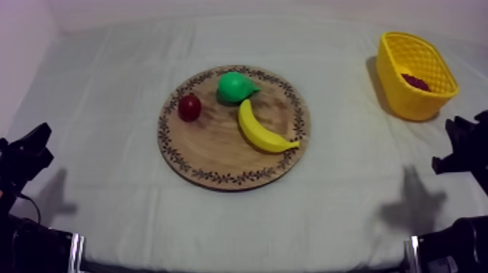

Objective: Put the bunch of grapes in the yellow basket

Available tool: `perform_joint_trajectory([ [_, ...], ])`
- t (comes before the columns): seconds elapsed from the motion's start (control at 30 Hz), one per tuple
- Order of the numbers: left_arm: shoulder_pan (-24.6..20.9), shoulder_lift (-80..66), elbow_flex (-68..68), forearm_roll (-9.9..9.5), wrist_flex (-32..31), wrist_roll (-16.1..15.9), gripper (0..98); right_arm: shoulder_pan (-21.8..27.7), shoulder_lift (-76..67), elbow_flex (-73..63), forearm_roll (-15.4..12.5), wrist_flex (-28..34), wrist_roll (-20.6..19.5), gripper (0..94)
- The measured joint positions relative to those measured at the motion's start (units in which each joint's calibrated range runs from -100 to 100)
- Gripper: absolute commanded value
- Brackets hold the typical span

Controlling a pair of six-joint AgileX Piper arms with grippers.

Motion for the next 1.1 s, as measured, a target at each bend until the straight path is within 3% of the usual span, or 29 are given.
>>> perform_joint_trajectory([
  [0.2, 0.0, 0.0, 0.0, 0.00, 0.0, 0.0, 0.1, -1.0, -6.2, 1.5, 3.4, 1.5, -5.1, 0.6],
  [0.47, 0.0, 0.0, 0.0, 0.00, 0.0, 0.0, 0.1, -1.3, -7.9, 1.7, 4.7, 8.1, -11.2, 1.3],
  [0.63, 0.0, 0.0, 0.0, 0.00, 0.0, 0.0, 0.1, -1.6, -7.9, 1.7, 4.9, 10.6, -10.3, 2.2],
  [0.93, 0.0, 0.0, 0.0, 0.00, 0.0, 0.0, 0.1, -1.5, -7.9, 1.6, 5.0, 10.7, -3.9, 0.6],
  [1.1, 0.0, 0.0, 0.0, 0.00, 0.0, 0.0, 0.1, -1.5, -7.9, 1.6, 5.0, 10.7, -2.9, 0.6],
])
